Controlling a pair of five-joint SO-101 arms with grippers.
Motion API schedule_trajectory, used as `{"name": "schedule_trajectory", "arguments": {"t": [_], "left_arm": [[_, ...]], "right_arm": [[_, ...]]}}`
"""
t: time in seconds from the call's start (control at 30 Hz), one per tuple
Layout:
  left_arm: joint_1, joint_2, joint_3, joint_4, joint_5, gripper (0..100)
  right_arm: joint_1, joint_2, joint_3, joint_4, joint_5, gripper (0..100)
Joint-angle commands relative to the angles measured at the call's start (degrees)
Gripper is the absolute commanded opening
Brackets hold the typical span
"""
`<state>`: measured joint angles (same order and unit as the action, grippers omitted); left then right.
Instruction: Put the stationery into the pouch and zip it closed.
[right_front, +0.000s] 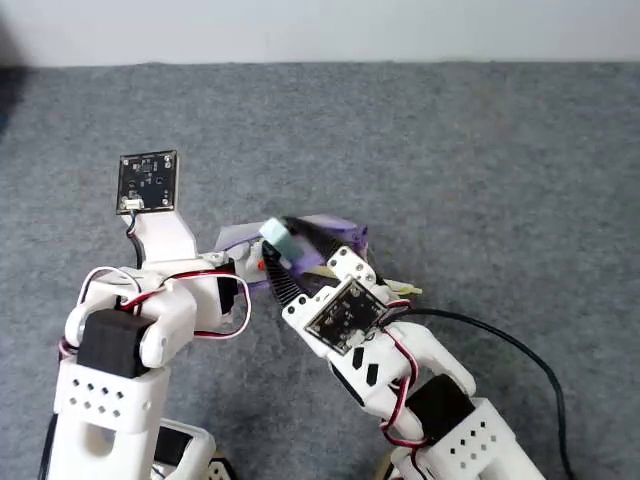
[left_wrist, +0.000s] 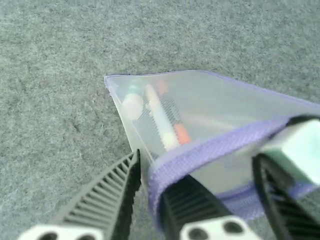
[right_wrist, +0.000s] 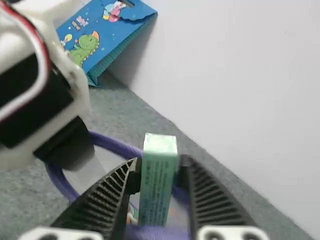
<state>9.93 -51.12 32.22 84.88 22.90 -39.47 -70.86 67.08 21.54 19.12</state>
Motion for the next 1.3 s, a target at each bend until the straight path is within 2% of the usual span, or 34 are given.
{"name": "schedule_trajectory", "arguments": {"t": [0.0, 0.17, 0.4, 0.5, 0.63, 0.73, 0.9, 1.1, 1.27], "left_arm": [[-0.1, 0.0, -3.2, 0.5, 0.6, 1], [-0.5, -0.1, -3.2, 0.5, 0.6, 1], [-0.6, -0.1, -3.2, 0.5, 1.4, 1], [-0.6, -0.1, -3.3, 0.5, 3.8, 1], [-0.6, -0.1, -3.3, 0.4, 3.9, 1], [-0.6, -0.1, -3.3, 0.3, 3.9, 1], [-0.7, -0.4, -3.3, 0.5, 3.9, 1], [-7.6, -0.4, -3.4, 0.5, 3.8, 1], [-12.1, -0.4, -3.4, 0.6, 3.7, 1]], "right_arm": [[2.9, 1.1, -1.9, 6.2, 0.4, 27.0], [3.7, 1.4, -11.0, 13.6, -7.6, 15.4], [12.1, 1.7, -24.0, 30.5, -16.5, 2.4], [15.1, 1.7, -29.1, 35.1, -18.7, 0.9], [14.8, 1.7, -35.5, 41.3, -20.4, 0.9], [13.5, 1.7, -36.5, 46.0, -20.5, 0.9], [16.5, 3.1, -34.6, 51.8, -20.5, 0.9], [21.2, 12.8, -34.0, 55.3, -20.4, 0.8], [22.1, 25.5, -34.2, 55.5, -20.4, 1.3]]}}
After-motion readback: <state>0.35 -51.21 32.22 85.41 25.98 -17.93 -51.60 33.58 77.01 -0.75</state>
